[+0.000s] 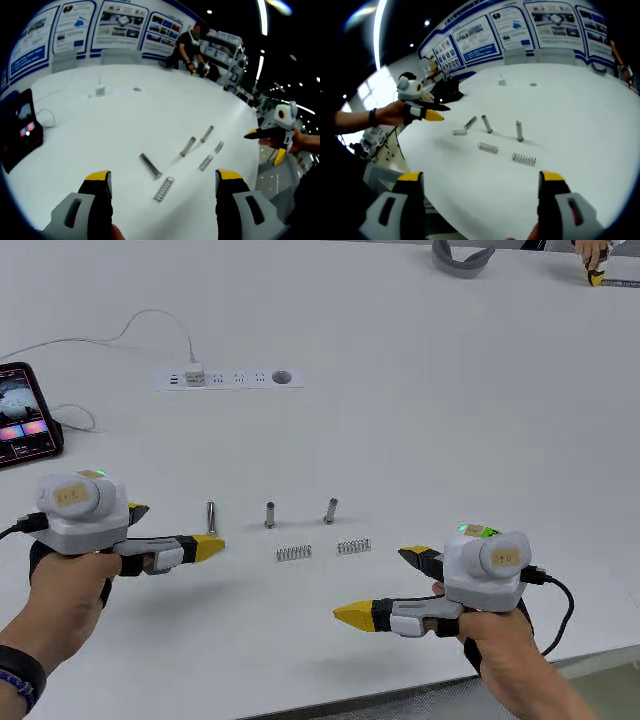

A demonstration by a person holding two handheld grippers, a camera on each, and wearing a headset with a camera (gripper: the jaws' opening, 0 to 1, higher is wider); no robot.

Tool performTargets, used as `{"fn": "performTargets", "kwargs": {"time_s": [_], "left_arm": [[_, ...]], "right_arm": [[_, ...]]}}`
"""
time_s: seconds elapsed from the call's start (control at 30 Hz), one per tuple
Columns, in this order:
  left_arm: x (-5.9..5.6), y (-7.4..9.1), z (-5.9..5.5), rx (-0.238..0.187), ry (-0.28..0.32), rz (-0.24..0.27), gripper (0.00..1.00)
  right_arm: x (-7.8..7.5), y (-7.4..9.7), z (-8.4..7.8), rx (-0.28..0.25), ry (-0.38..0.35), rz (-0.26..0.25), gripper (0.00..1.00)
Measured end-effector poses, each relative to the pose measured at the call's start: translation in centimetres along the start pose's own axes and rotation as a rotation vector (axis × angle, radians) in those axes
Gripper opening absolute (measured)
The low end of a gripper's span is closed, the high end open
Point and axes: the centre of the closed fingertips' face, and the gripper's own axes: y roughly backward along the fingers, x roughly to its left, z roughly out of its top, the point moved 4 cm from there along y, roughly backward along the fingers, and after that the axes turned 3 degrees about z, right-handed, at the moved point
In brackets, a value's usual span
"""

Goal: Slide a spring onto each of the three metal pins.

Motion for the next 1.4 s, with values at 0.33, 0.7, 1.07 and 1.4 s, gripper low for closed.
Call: {"fn": "performTargets", "kwargs": {"time_s": [0.33, 0.7, 1.07, 1.4], "left_arm": [[0.3, -2.2, 0.3, 0.003, 0.022, 0.005, 0.81], [1.2, -4.2, 0.1, 0.024, 0.054, 0.031, 0.66], [2.0, -5.9, -0.6, 0.056, 0.095, 0.059, 0.44], [2.4, -7.2, -0.9, 0.063, 0.124, 0.096, 0.33]], "right_arm": [[0.4, -0.4, 0.0, -0.012, -0.042, -0.007, 0.94], [0.2, 0.0, -0.1, -0.01, -0.053, -0.022, 0.94], [0.1, 0.3, -0.5, -0.005, -0.072, -0.032, 0.94], [-0.1, 0.4, -0.8, -0.001, -0.094, -0.037, 0.93]]}}
